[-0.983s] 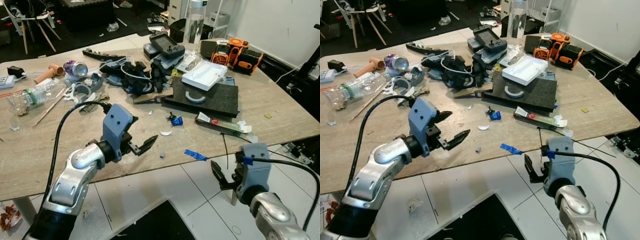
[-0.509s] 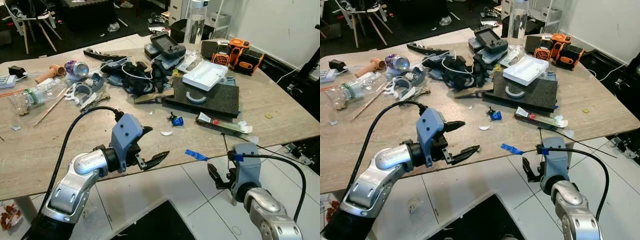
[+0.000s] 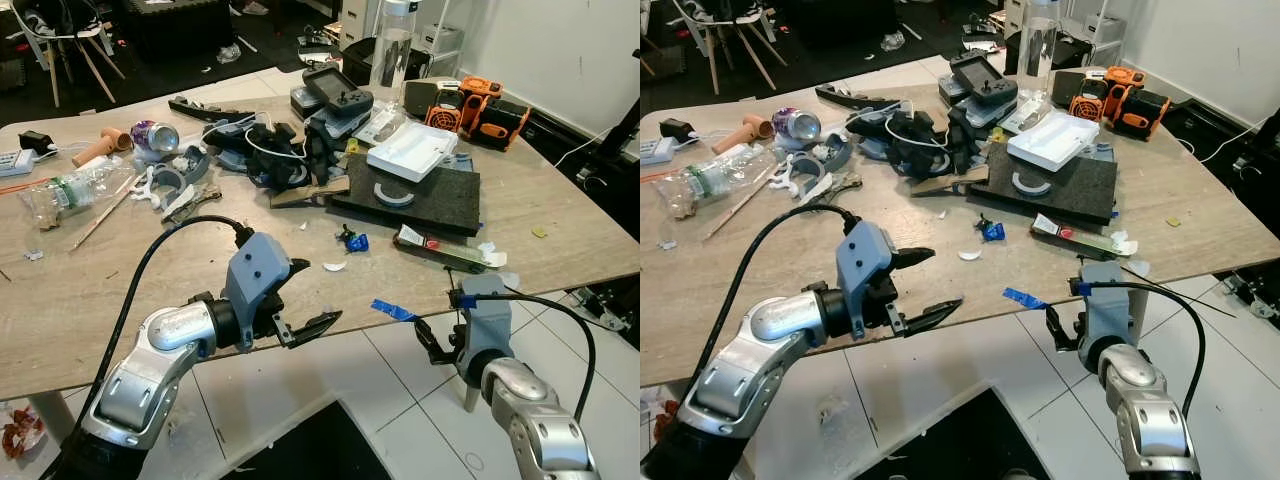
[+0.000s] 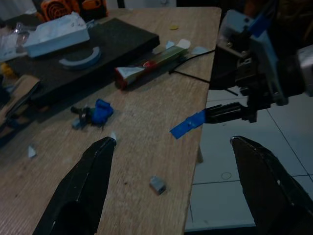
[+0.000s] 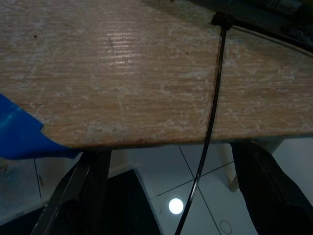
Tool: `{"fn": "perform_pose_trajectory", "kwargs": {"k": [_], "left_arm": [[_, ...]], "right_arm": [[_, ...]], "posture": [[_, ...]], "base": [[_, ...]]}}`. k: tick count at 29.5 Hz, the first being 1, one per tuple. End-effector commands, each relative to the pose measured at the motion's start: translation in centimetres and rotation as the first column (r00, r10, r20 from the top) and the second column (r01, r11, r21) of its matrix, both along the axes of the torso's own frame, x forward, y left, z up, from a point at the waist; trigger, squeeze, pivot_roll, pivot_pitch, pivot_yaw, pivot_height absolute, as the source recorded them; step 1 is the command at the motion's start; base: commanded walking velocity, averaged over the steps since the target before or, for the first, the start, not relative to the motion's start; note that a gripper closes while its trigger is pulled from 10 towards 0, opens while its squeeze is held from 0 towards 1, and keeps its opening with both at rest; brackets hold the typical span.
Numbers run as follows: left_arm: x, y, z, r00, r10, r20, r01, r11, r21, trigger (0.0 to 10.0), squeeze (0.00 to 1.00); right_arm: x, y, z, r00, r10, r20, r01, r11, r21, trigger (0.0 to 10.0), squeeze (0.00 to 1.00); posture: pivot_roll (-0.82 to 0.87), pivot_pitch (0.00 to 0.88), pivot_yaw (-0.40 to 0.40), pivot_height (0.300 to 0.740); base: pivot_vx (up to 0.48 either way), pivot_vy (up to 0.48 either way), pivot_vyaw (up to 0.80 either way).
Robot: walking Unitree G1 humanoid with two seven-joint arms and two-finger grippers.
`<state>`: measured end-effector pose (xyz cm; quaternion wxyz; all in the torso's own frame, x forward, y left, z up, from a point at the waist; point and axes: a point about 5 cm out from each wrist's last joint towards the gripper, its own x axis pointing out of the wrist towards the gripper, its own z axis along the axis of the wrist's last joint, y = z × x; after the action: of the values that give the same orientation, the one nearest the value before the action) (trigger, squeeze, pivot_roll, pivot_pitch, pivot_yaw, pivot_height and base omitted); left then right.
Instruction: Picking trash to rubbish bin
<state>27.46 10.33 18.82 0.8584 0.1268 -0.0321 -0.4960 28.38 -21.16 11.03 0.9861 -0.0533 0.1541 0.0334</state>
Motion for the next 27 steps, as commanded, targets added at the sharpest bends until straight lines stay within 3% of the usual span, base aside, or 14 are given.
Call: {"fn": "perform_pose_trajectory", "kwargs": {"k": [1, 4, 8, 16, 24, 26, 27], "left_arm": [[-0.4, 0.2, -0.4, 1.0, -0.016, -0.014, 0.017, 1.0, 0.026, 10.0, 0.0], [-0.5, 0.2, -0.4, 1.0, -0.018, -0.015, 0.018, 0.999, 0.027, 10.0, 0.0], [-0.6, 0.0, 0.4, 1.0, -0.028, 0.001, 0.028, 0.999, -0.045, 10.0, 0.0], [-0.5, -0.4, 1.3, 0.999, -0.032, 0.012, 0.033, 0.993, -0.11, 10.0, 0.0], [-0.8, -0.6, 1.4, 0.998, -0.057, 0.006, 0.057, 0.992, -0.112, 10.0, 0.0], [-0.8, -0.6, 1.4, 0.998, -0.057, 0.003, 0.057, 0.992, -0.109, 10.0, 0.0], [-0.9, -0.6, 1.3, 0.998, -0.057, 0.002, 0.057, 0.993, -0.108, 10.0, 0.0]], "right_arm": [[0.0, 0.0, -0.4, 1.0, 0.0, -0.012, 0.0, 1.0, -0.003, 10.0, 0.0], [0.1, 0.1, -0.3, 1.0, 0.004, -0.009, -0.003, 1.0, 0.001, 10.0, 0.0], [0.1, 0.3, -0.3, 1.0, 0.009, 0.0, -0.009, 1.0, 0.011, 10.0, 0.0], [0.2, 0.3, -0.3, 1.0, 0.008, 0.004, -0.008, 1.0, 0.017, 10.0, 0.0], [0.3, 0.4, -0.1, 1.0, 0.009, 0.015, -0.009, 1.0, 0.024, 10.0, 0.0], [0.4, 0.4, 0.0, 1.0, 0.01, 0.022, -0.011, 0.999, 0.03, 5.1, 0.0], [0.4, 0.4, 0.1, 1.0, 0.01, 0.024, -0.011, 0.999, 0.031, 5.1, 0.0]], "posture": [[0.0, 0.17, 0.052, 0.74], [0.0, 0.172, 0.051, 0.74], [0.0, 0.175, 0.051, 0.74], [0.0, 0.175, 0.051, 0.74], [0.0, 0.174, 0.048, 0.74], [0.0, 0.174, 0.047, 0.74], [0.0, 0.174, 0.047, 0.74]], "base": [[0.0, 0.0, 0.0], [0.0, 0.0, 0.0], [0.0, 0.0, 0.0], [0.0, 0.0, 0.0], [0.0, 0.0, 0.0], [0.0, 0.0, 0.0], [0.0, 0.0, 0.0]]}}
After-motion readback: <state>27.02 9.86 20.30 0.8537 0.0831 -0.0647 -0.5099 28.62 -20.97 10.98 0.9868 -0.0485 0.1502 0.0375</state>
